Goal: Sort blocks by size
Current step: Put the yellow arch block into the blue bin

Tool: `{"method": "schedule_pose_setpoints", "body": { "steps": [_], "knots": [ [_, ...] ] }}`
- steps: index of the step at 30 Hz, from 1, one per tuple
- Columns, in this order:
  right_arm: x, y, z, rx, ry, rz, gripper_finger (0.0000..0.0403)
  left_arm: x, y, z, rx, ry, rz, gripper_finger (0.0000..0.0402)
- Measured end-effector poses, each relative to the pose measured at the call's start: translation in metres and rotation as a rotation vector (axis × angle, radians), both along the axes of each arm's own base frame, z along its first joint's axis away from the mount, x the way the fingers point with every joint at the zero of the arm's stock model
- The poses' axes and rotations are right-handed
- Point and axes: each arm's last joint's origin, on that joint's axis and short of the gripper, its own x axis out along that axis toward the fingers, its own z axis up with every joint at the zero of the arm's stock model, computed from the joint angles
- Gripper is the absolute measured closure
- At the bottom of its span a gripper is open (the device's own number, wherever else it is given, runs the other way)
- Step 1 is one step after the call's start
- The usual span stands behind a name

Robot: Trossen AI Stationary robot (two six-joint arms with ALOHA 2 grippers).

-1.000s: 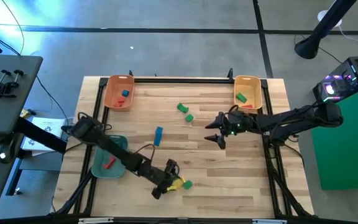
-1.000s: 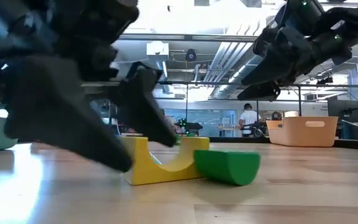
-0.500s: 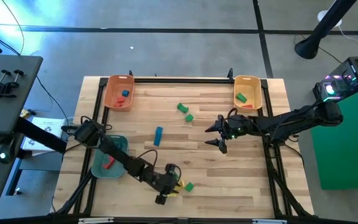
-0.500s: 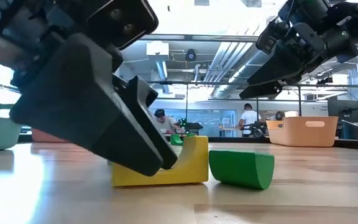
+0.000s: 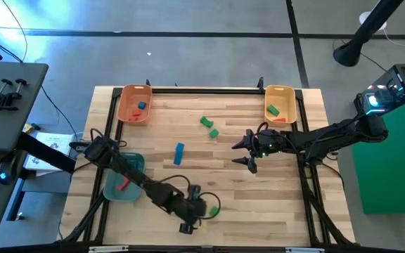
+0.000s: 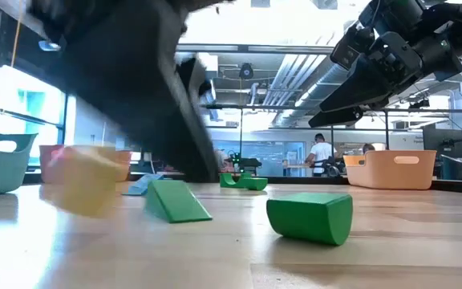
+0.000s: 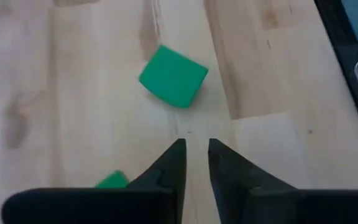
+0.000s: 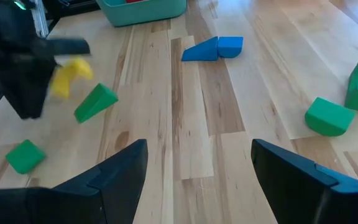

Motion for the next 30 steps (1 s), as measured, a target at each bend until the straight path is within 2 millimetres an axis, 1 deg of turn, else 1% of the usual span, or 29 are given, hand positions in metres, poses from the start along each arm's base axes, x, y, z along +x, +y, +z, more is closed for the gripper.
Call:
{"method": "schedule_pose_setpoints", "body": {
  "steps": [6,9,13,16,20,22,25,28,30],
  "knots": [
    [0.000,0.000,0.000,-0.007,0.001,0.004,0.0122,0.003,0.000,0.037,0.105,0.121,0.054,0.0399],
    [0.000,0.000,-0.001,-0.007,0.006,0.004,0.0122,0.000,0.002,0.049,0.123,0.182,0.132,0.0397],
    [0.000,0.000,-0.001,-0.009,0.010,0.005,0.0122,-0.010,0.005,0.052,0.085,0.277,0.316,0.0393],
    [0.000,0.000,-0.001,-0.033,0.004,0.018,0.0122,-0.020,0.005,0.050,0.012,0.398,0.452,0.0391],
    [0.001,0.000,0.001,-0.067,-0.017,0.036,0.0122,-0.035,0.004,0.048,-0.105,0.582,0.728,0.0381],
    [0.001,0.000,0.002,-0.086,-0.032,0.045,0.0122,-0.043,-0.004,0.048,-0.175,0.679,0.836,0.0370],
    [0.002,0.000,0.004,-0.119,-0.055,0.061,0.0122,-0.058,-0.023,0.049,-0.269,0.776,1.023,0.0342],
    [0.003,0.000,0.006,-0.156,-0.086,0.077,0.0122,-0.075,-0.044,0.049,-0.338,0.876,1.191,0.0303],
    [0.004,0.000,0.008,-0.182,-0.103,0.088,0.0122,-0.088,-0.059,0.049,-0.370,0.900,1.292,0.0272]
  ]
}}
